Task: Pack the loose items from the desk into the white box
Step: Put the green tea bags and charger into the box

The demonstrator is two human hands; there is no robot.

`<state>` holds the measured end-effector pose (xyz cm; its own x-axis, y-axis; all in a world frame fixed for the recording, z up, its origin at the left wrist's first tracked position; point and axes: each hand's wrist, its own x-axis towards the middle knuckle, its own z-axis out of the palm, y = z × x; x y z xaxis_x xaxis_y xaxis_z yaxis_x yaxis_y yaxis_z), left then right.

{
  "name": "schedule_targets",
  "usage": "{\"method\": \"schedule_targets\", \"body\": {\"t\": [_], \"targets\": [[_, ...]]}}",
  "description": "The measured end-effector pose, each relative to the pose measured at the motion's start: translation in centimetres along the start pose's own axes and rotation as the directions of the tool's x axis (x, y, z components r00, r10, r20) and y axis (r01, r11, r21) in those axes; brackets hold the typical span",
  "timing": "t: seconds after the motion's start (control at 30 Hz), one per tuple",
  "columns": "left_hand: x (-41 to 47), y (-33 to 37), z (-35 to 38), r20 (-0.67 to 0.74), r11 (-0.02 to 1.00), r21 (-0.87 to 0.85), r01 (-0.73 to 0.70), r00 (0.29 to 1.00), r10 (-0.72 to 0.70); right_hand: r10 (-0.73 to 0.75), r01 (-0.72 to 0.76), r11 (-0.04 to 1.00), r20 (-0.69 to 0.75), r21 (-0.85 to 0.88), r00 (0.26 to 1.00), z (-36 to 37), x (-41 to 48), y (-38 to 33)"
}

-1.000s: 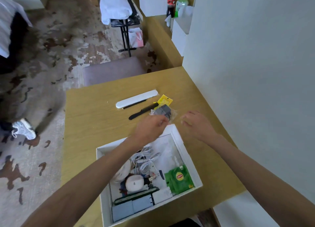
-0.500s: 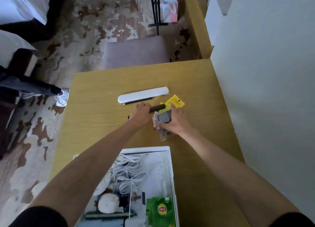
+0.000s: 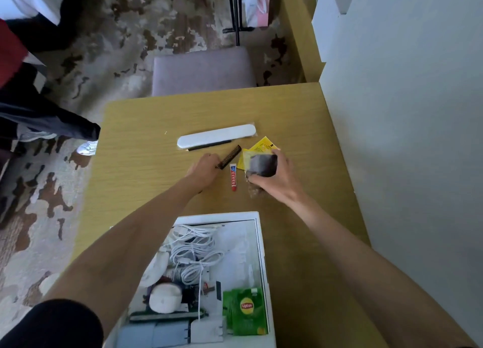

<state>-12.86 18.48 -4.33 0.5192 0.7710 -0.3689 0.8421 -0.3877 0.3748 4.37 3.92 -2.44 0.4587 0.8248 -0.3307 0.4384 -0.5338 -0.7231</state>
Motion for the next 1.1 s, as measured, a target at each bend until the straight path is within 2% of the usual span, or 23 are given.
{"method": "schedule_targets", "body": {"t": [0.07, 0.17, 0.23, 0.33, 0.43, 0.5, 0.63, 0.7, 0.77, 0.83, 1.0, 1.03, 1.1], "targets": [[-1.6, 0.1, -1.2, -0.072, 0.987, -0.144, -0.069, 0.996, 0.06, -0.075, 0.077, 0.976, -0.018, 0.203, 0.997, -2.1, -1.7, -1.5], [-5.8, 0.2, -3.2, -0.21, 0.915, -0.373, -0.154, 0.975, 0.078, -0.288, 0.261, 0.915, 0.047, 0.309, 0.956, -4.8, -6.0, -4.1], [-9.1, -0.3, -4.4, -0.279, 0.868, -0.421, -0.264, 0.948, 0.153, -0.405, 0.376, 0.901, 0.112, 0.217, 0.907, -5.3, -9.4, -5.7], [-14.2, -1.2, -5.7, -0.345, 0.786, -0.499, -0.364, 0.916, 0.204, -0.48, 0.506, 0.861, 0.248, -0.05, 0.842, -4.3, -13.7, -7.4], [-18.3, -2.3, -6.3, -0.341, 0.696, -0.6, -0.394, 0.913, 0.223, -0.47, 0.607, 0.715, 0.405, -0.346, 0.784, -2.2, -16.7, -8.1], [-20.0, -3.1, -6.5, -0.359, 0.691, -0.581, -0.431, 0.897, 0.257, -0.425, 0.622, 0.62, 0.463, -0.478, 0.778, -0.9, -17.7, -8.0], [-21.7, -4.5, -6.7, -0.389, 0.688, -0.554, -0.47, 0.876, 0.286, -0.331, 0.588, 0.501, 0.487, -0.635, 0.808, 1.2, -18.3, -7.5], [-22.1, -4.9, -6.2, -0.308, 0.71, -0.575, -0.407, 0.911, 0.274, -0.284, 0.567, 0.456, 0.491, -0.686, 0.823, 2.2, -18.2, -7.4], [-22.4, -5.2, -5.3, -0.164, 0.73, -0.613, -0.303, 0.952, 0.258, -0.268, 0.561, 0.412, 0.493, -0.718, 0.828, 3.4, -18.2, -7.5], [-22.6, -5.3, -4.2, -0.049, 0.744, -0.626, -0.233, 0.964, 0.261, -0.278, 0.558, 0.334, 0.486, -0.76, 0.829, 4.5, -18.0, -7.7], [-22.8, -5.7, -2.8, 0.006, 0.789, -0.585, -0.185, 0.973, 0.232, -0.196, 0.436, 0.101, 0.412, -0.894, 0.89, 6.4, -17.0, -7.9], [-22.9, -5.8, -2.8, 0.0, 0.788, -0.587, -0.184, 0.974, 0.228, -0.184, 0.424, 0.091, 0.403, -0.901, 0.896, 6.7, -16.9, -7.8], [-23.0, -6.0, -2.7, -0.021, 0.793, -0.579, -0.187, 0.976, 0.215, -0.149, 0.421, 0.135, 0.402, -0.897, 0.904, 7.2, -16.5, -7.5]]}}
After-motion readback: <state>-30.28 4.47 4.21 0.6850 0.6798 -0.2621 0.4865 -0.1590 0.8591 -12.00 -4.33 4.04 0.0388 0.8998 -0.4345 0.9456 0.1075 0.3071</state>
